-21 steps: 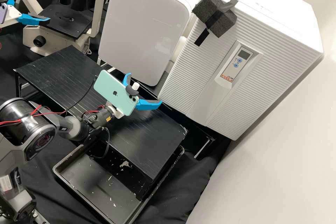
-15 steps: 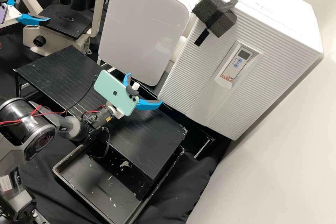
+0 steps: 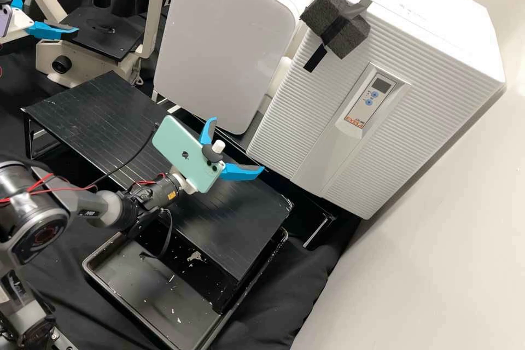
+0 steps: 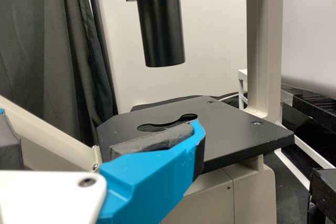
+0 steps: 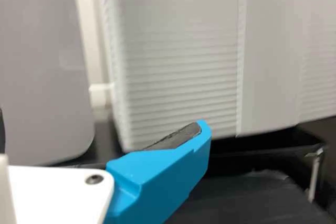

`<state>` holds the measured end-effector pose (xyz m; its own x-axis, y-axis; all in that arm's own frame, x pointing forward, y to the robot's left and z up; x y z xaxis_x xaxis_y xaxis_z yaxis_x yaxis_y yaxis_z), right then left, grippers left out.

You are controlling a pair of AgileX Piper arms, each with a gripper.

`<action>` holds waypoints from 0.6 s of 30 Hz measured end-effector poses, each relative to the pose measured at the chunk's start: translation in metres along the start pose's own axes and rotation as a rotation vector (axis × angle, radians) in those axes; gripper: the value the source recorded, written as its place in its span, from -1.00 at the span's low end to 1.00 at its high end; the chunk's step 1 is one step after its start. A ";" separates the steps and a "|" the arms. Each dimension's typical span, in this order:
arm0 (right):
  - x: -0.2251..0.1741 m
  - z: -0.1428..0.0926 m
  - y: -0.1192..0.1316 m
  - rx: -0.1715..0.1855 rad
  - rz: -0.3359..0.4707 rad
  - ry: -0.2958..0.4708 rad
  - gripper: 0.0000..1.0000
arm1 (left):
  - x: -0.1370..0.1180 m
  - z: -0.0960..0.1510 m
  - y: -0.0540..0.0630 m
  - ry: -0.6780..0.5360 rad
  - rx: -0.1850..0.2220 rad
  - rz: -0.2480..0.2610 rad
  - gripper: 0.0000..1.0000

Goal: Open the incubator door

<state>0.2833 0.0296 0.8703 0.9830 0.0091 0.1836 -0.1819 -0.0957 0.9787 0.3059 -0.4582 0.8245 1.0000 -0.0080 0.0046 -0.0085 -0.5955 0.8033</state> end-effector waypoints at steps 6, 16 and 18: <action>0.011 -0.012 0.024 0.006 0.085 0.045 1.00 | 0.000 0.000 0.000 0.000 0.000 0.000 1.00; 0.044 -0.045 0.065 0.026 0.197 0.106 1.00 | 0.000 0.000 0.000 0.000 0.000 0.000 1.00; 0.049 -0.047 0.071 0.031 0.214 0.102 1.00 | 0.000 0.000 0.000 0.000 0.000 0.000 1.00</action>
<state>0.3172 0.0703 0.9533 0.9140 0.0852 0.3967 -0.3837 -0.1370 0.9133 0.3059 -0.4582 0.8245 1.0000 -0.0080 0.0046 -0.0085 -0.5955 0.8033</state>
